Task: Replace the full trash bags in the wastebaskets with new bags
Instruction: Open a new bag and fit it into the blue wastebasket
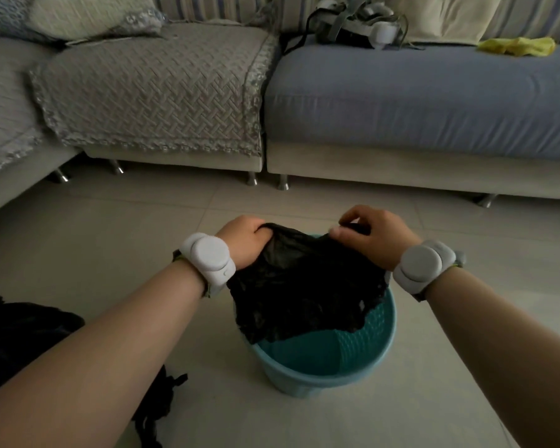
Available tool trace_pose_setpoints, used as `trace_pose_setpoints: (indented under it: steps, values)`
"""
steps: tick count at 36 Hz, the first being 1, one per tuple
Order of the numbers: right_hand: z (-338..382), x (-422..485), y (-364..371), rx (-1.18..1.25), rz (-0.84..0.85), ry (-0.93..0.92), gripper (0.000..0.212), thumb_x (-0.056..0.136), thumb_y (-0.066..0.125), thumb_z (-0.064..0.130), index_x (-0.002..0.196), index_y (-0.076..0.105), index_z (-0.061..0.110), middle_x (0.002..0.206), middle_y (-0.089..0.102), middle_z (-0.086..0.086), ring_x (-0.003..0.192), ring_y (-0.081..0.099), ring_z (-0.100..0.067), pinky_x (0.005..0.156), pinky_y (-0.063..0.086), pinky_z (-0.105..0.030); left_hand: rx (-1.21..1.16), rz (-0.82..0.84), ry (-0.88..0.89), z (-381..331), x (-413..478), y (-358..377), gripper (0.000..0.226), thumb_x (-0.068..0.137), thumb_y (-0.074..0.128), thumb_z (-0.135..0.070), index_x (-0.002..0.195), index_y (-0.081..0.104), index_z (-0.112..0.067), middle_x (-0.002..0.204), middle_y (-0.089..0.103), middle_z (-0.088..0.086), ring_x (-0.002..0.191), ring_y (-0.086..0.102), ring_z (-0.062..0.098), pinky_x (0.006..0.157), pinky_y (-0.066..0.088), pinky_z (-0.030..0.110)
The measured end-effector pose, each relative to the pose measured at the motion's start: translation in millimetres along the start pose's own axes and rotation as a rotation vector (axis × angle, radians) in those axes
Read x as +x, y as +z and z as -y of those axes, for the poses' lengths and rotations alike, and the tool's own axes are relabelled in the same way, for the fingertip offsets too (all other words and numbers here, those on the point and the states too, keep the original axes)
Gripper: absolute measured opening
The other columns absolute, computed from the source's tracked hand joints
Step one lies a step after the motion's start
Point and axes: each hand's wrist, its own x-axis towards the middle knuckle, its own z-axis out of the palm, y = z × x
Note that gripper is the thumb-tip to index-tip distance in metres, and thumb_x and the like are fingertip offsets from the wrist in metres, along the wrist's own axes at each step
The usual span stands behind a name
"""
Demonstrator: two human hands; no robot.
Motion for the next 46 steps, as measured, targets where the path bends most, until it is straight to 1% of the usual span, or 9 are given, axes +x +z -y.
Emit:
trace_pose_setpoints:
  steps: [7, 14, 17, 23, 27, 29, 38, 43, 46]
  values:
    - [-10.3, 5.7, 5.5, -0.296, -0.222, 0.001, 0.013, 0.085, 0.056, 0.019, 0.096, 0.062, 0.022, 0.093, 0.065, -0.004, 0.087, 0.06, -0.03, 0.069, 0.049, -0.035, 0.12, -0.32, 0.082, 2.7, 2.3, -1.1, 0.022, 0.093, 0.049, -0.024, 0.097, 0.062, -0.006, 0.096, 0.066, 0.016, 0.092, 0.058, 0.034, 0.075, 0.044, 0.036]
    - [-13.2, 10.4, 10.4, -0.44, 0.276, 0.108, 0.022, 0.089, 0.049, 0.007, 0.096, 0.07, 0.01, 0.091, 0.066, -0.011, 0.082, 0.06, -0.028, 0.067, 0.045, -0.031, 0.441, -0.007, 0.053, 22.1, 3.7, 8.3, 0.014, 0.087, 0.06, -0.025, 0.095, 0.065, -0.016, 0.101, 0.066, 0.008, 0.093, 0.06, 0.028, 0.076, 0.046, 0.031]
    - [-15.7, 10.0, 13.6, -0.417, 0.272, 0.091, 0.024, 0.088, 0.048, 0.004, 0.097, 0.07, 0.01, 0.094, 0.067, -0.011, 0.088, 0.061, -0.03, 0.073, 0.048, -0.033, 0.486, 0.241, 0.054, 18.0, 2.0, 11.8, 0.021, 0.085, 0.064, -0.03, 0.097, 0.067, -0.014, 0.102, 0.067, 0.008, 0.094, 0.061, 0.025, 0.073, 0.04, 0.025]
    - [-8.2, 5.4, 1.9, -0.082, -0.476, -0.141, 0.039, 0.077, 0.043, 0.009, 0.106, 0.068, 0.014, 0.105, 0.066, -0.01, 0.096, 0.061, -0.029, 0.082, 0.051, -0.037, 0.171, -0.555, 0.252, 8.6, -0.1, 2.3, 0.023, 0.088, 0.054, -0.013, 0.107, 0.066, -0.016, 0.099, 0.07, 0.01, 0.092, 0.063, 0.032, 0.074, 0.047, 0.034]
    - [1.9, 1.7, 2.4, -0.491, 0.405, -0.01, 0.02, 0.087, 0.055, 0.013, 0.099, 0.071, 0.014, 0.096, 0.068, -0.006, 0.086, 0.061, -0.021, 0.073, 0.04, -0.024, 0.505, 0.207, 0.105, 11.1, 1.8, 8.1, 0.027, 0.091, 0.048, -0.014, 0.11, 0.067, -0.016, 0.112, 0.067, 0.009, 0.102, 0.061, 0.028, 0.083, 0.044, 0.029]
    - [0.7, -4.1, 9.6, -0.49, 0.606, 0.021, 0.018, 0.086, 0.056, 0.009, 0.094, 0.072, 0.012, 0.086, 0.067, -0.005, 0.073, 0.056, -0.016, 0.072, 0.04, -0.025, 0.541, 0.362, 0.057, 15.3, -0.1, 13.2, 0.029, 0.09, 0.047, -0.012, 0.112, 0.067, -0.016, 0.117, 0.065, 0.006, 0.106, 0.059, 0.025, 0.087, 0.043, 0.027]
    - [-4.3, 3.4, 6.4, -0.088, -0.028, -0.094, 0.023, 0.091, 0.052, 0.009, 0.106, 0.07, 0.013, 0.096, 0.066, 0.001, 0.09, 0.059, -0.015, 0.082, 0.044, -0.025, -0.473, 0.304, -0.147, 7.7, -7.9, 2.0, 0.024, 0.095, 0.044, -0.01, 0.097, 0.068, -0.015, 0.088, 0.069, 0.009, 0.083, 0.064, 0.024, 0.075, 0.053, 0.03]
    - [-19.5, 12.4, 14.6, -0.292, 0.204, -0.009, 0.019, 0.091, 0.055, 0.019, 0.094, 0.071, 0.01, 0.088, 0.068, -0.006, 0.081, 0.062, -0.025, 0.079, 0.052, -0.038, -0.494, 0.217, -0.208, 9.2, -2.5, 10.4, 0.022, 0.096, 0.044, -0.011, 0.094, 0.065, -0.013, 0.096, 0.065, 0.016, 0.085, 0.064, 0.027, 0.078, 0.051, 0.033]
    - [-32.1, 13.7, 21.4, -0.221, 0.097, 0.025, 0.02, 0.088, 0.053, 0.013, 0.095, 0.072, 0.016, 0.092, 0.069, -0.003, 0.085, 0.064, -0.024, 0.082, 0.053, -0.038, -0.338, 0.249, -0.203, 20.1, 3.2, 24.2, 0.02, 0.093, 0.051, -0.014, 0.1, 0.068, -0.007, 0.097, 0.068, 0.015, 0.087, 0.066, 0.029, 0.082, 0.055, 0.037]
